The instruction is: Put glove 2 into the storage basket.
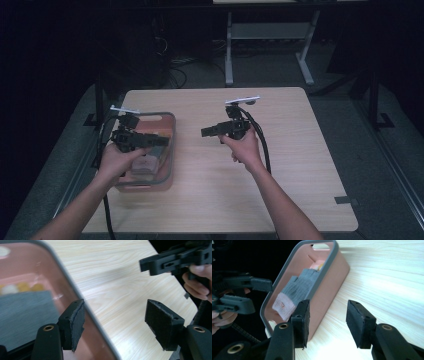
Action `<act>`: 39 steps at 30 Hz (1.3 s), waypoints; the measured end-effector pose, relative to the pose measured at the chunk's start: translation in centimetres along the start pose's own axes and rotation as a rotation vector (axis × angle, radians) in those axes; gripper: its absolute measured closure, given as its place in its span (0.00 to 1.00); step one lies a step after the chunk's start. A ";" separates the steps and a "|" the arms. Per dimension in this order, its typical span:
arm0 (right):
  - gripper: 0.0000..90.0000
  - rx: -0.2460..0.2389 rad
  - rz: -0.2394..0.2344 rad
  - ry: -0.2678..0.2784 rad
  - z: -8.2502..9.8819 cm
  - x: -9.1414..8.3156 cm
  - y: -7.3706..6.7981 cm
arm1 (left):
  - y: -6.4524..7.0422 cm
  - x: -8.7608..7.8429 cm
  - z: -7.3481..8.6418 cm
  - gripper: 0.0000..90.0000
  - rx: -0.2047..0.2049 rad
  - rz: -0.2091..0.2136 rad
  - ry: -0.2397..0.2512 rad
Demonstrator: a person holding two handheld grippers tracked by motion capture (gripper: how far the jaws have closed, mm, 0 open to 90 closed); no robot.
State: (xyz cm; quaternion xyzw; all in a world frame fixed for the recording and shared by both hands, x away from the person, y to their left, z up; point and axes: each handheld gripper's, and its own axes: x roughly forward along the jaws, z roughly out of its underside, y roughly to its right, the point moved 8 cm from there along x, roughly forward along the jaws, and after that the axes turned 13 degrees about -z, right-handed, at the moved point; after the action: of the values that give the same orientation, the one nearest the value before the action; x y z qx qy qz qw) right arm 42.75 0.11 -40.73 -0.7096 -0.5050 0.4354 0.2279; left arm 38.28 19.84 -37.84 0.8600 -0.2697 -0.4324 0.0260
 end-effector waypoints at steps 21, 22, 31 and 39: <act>0.56 0.058 0.064 0.070 2.6 -6.0 3.1 | 7.0 4.5 0.0 0.33 0.086 0.083 -0.012; 0.56 0.058 0.073 0.070 2.7 -6.3 3.3 | 7.3 4.7 0.1 0.33 0.090 0.090 -0.009; 0.55 0.097 0.104 0.106 4.3 -9.2 5.1 | 9.6 6.6 1.4 0.33 0.104 0.124 -0.022; 0.53 0.123 0.121 0.121 5.4 -10.8 6.2 | 11.3 7.9 2.7 0.32 0.121 0.151 -0.029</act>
State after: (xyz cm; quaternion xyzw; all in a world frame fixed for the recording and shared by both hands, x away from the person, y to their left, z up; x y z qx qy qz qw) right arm 40.21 -12.82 -44.09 -0.7483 -0.4189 0.4350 0.2746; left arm 35.04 6.82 -42.19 0.8310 -0.3596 -0.4245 0.0025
